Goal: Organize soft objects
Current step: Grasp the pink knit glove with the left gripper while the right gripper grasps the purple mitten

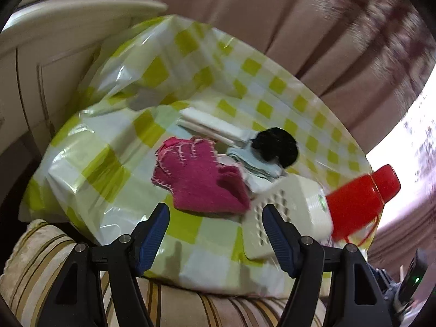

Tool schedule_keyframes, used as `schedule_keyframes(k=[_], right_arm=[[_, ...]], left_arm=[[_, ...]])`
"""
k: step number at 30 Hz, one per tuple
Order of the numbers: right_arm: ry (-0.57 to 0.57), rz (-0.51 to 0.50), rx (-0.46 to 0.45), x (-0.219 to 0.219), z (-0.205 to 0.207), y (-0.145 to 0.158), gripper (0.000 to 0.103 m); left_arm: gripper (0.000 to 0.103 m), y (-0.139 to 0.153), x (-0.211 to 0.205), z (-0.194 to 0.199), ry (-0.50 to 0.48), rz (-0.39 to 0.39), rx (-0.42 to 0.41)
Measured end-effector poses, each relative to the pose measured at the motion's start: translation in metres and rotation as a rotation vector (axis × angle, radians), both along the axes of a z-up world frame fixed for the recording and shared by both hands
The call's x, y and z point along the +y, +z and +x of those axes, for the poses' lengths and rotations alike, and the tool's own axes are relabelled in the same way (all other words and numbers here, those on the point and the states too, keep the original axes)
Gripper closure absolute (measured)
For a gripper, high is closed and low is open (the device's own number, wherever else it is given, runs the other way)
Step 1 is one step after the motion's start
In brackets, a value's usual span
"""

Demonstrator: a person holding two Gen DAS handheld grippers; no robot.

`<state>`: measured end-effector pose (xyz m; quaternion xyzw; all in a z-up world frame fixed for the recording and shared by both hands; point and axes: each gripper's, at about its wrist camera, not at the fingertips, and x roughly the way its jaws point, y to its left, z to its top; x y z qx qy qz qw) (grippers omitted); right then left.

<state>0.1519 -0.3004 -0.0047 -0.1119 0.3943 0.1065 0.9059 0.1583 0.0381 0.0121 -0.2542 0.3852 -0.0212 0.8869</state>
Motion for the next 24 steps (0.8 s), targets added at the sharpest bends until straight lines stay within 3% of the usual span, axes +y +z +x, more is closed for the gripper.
schedule_keyframes(k=[10, 15, 19, 21, 24], right_arm=[[0.022, -0.112, 0.012, 0.02, 0.052, -0.03, 0.028], [-0.008, -0.104, 0.046, 0.019, 0.07, -0.042, 0.028], [-0.015, -0.092, 0.069, 0.022, 0.08, -0.051, 0.028], [-0.021, -0.089, 0.08, 0.022, 0.083, -0.055, 0.029], [-0.035, -0.105, 0.088, 0.024, 0.087, -0.061, 0.045]], left_arm=[[0.03, -0.048, 0.015, 0.06, 0.008, -0.2, 0.146], [0.03, -0.074, 0.013, 0.074, -0.007, -0.24, 0.192], [0.033, -0.077, 0.012, 0.079, -0.032, -0.208, 0.169], [0.046, -0.077, 0.011, 0.082, -0.047, -0.197, 0.16], [0.067, -0.08, 0.011, 0.083, -0.055, -0.192, 0.156]])
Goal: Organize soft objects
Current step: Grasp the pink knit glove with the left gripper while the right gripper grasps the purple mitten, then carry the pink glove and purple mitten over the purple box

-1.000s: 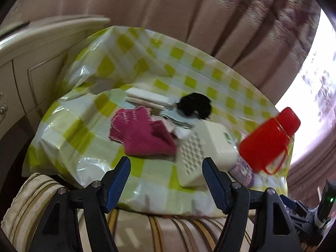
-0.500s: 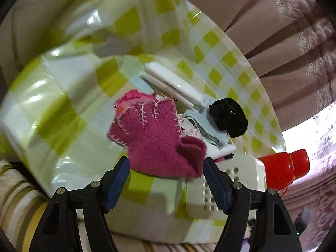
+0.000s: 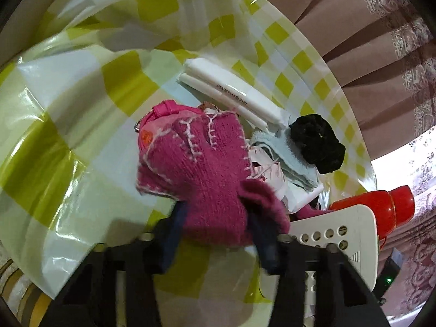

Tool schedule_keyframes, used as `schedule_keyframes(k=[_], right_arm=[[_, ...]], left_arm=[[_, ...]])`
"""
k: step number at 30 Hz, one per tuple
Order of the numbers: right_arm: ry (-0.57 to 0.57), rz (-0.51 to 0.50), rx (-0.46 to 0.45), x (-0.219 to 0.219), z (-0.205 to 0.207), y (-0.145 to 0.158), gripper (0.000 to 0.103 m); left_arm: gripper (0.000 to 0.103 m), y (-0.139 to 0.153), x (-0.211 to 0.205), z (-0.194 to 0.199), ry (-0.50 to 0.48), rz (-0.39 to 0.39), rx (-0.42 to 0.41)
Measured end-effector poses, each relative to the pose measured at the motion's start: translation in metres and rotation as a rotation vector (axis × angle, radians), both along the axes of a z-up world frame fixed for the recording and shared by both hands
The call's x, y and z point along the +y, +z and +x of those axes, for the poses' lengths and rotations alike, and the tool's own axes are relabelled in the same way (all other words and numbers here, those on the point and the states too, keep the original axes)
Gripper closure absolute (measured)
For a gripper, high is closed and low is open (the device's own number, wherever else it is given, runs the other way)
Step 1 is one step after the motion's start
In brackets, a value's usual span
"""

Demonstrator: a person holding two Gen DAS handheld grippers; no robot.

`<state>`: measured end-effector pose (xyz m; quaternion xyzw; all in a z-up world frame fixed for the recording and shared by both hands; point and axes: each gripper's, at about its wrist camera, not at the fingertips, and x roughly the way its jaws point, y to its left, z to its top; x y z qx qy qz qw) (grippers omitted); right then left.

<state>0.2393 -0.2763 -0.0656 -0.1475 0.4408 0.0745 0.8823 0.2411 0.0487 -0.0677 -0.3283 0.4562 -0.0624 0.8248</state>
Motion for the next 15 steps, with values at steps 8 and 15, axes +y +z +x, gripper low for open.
schedule_keyframes(k=[8, 15], right_arm=[[0.009, 0.026, -0.007, 0.003, -0.006, 0.005, 0.079], [-0.003, 0.081, 0.001, -0.004, -0.028, 0.015, 0.081]], left_arm=[[0.077, 0.005, -0.001, -0.01, -0.005, -0.013, -0.036], [0.077, 0.013, 0.003, -0.031, 0.017, -0.005, -0.07]])
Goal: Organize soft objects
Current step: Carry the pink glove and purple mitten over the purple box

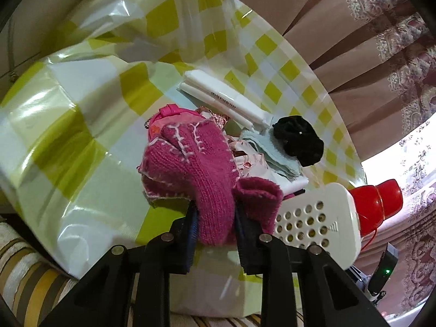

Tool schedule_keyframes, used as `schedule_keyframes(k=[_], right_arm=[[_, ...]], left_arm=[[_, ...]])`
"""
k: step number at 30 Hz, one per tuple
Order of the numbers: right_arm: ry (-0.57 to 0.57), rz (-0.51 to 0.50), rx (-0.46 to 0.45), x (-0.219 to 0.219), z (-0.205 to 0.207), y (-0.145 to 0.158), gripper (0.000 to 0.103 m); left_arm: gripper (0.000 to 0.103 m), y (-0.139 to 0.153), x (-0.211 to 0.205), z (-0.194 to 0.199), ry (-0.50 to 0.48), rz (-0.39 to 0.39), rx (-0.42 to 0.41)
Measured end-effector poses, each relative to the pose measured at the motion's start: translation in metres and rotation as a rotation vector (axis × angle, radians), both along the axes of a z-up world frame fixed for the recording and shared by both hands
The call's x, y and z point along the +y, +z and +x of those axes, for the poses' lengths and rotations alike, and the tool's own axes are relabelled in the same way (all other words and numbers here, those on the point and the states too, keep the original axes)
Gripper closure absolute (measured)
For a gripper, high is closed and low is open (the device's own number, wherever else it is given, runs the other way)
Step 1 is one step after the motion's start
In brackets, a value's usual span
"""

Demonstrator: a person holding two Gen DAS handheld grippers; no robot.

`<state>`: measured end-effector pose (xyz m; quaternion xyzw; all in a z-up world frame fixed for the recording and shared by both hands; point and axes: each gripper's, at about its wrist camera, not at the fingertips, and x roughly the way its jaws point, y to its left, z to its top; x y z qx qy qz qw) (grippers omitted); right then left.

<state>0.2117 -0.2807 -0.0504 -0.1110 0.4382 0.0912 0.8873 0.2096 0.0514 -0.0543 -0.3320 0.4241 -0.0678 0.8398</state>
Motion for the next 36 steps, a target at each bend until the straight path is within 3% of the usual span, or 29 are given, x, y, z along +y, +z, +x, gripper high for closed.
schedule_keyframes(k=[23, 36], right_arm=[[-0.063, 0.109, -0.012, -0.037, -0.109, 0.025, 0.081], [-0.148, 0.166, -0.052, -0.086, -0.167, 0.04, 0.081]], left_arm=[[0.077, 0.042, -0.018, -0.094, 0.008, 0.049, -0.132], [0.077, 0.073, -0.072, -0.152, -0.118, 0.083, -0.237]])
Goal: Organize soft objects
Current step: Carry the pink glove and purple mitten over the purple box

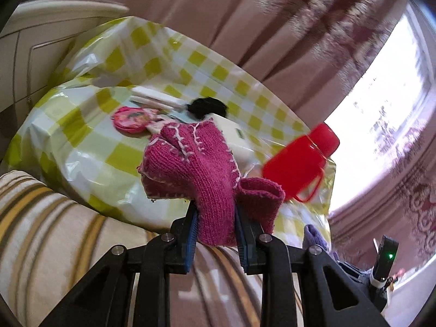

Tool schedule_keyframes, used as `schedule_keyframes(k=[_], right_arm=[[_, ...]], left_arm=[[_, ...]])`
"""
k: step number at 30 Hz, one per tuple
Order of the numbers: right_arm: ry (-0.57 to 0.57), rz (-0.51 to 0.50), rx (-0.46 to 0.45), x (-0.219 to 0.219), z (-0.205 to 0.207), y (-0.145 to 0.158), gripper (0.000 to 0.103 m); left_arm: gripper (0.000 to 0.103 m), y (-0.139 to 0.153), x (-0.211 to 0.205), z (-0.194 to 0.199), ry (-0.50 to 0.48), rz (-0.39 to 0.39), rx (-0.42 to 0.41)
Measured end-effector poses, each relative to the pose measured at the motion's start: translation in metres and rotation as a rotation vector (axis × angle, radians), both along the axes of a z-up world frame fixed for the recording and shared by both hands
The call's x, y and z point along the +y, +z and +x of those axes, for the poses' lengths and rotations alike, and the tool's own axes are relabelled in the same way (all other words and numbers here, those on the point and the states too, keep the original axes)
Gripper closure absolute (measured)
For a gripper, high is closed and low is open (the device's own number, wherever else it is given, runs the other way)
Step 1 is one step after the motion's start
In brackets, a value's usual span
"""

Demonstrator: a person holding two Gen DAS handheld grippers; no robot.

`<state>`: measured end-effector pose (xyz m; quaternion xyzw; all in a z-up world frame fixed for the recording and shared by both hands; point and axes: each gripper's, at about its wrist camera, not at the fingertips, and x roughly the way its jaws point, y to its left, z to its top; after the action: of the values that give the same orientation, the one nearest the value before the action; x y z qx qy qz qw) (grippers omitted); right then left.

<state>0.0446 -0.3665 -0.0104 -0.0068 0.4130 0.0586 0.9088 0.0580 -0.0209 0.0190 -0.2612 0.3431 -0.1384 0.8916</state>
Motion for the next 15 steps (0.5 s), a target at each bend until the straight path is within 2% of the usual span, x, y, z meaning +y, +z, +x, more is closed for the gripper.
schedule_keyframes(k=[4, 15], right_arm=[[-0.042, 0.013, -0.004, -0.022, -0.016, 0.002, 0.081], [-0.201, 0.033, -0.004, -0.092, -0.049, 0.004, 0.081]], left_arm=[[0.077, 0.007, -0.023, -0.011, -0.059, 0.016, -0.017], [0.077, 0.021, -0.113, -0.03, -0.298, 0.07, -0.042]])
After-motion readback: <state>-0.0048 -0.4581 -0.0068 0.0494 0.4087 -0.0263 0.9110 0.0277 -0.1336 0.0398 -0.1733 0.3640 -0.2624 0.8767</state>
